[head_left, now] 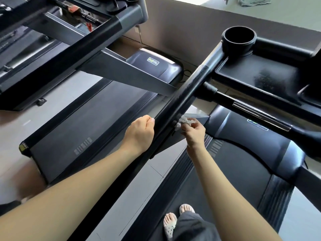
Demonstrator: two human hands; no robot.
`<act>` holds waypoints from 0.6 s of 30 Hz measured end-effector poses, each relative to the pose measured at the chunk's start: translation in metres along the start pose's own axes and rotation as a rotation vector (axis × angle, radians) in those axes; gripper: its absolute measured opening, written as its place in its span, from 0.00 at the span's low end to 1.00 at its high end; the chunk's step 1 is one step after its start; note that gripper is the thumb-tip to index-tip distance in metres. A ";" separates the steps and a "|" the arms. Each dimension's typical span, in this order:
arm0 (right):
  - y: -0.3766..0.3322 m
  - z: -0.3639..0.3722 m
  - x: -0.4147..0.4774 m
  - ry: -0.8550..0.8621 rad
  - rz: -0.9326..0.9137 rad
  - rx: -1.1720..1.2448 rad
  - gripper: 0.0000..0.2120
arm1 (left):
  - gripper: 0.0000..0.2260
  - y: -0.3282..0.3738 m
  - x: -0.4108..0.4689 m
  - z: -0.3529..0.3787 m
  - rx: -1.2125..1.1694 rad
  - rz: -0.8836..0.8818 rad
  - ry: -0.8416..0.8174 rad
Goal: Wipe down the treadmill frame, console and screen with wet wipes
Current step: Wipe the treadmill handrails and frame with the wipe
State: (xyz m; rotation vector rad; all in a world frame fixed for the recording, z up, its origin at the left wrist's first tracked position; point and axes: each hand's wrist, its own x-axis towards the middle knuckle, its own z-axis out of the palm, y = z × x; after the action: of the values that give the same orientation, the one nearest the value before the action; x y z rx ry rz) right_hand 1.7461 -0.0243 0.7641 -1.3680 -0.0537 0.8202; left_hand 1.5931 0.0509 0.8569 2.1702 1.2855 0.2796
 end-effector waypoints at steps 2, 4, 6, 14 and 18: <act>0.002 0.003 0.001 0.086 -0.099 -0.145 0.10 | 0.18 0.000 -0.001 0.000 0.004 0.001 0.006; 0.000 0.007 -0.003 0.156 -0.194 -0.260 0.06 | 0.18 0.000 -0.001 0.000 0.010 -0.005 0.004; -0.002 0.013 -0.012 0.183 -0.250 -0.314 0.04 | 0.18 -0.001 -0.001 0.000 0.006 -0.009 0.001; 0.020 0.021 -0.066 0.060 -0.242 -0.341 0.07 | 0.16 -0.001 -0.003 -0.001 0.025 -0.037 0.006; 0.025 0.015 -0.076 -0.043 -0.247 -0.364 0.09 | 0.16 -0.001 -0.002 -0.001 0.028 -0.037 0.013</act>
State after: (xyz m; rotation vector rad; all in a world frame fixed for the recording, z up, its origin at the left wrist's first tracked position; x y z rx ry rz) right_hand 1.6713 -0.0537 0.7777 -1.6448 -0.4146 0.6499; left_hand 1.5907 0.0501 0.8572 2.1689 1.3423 0.2623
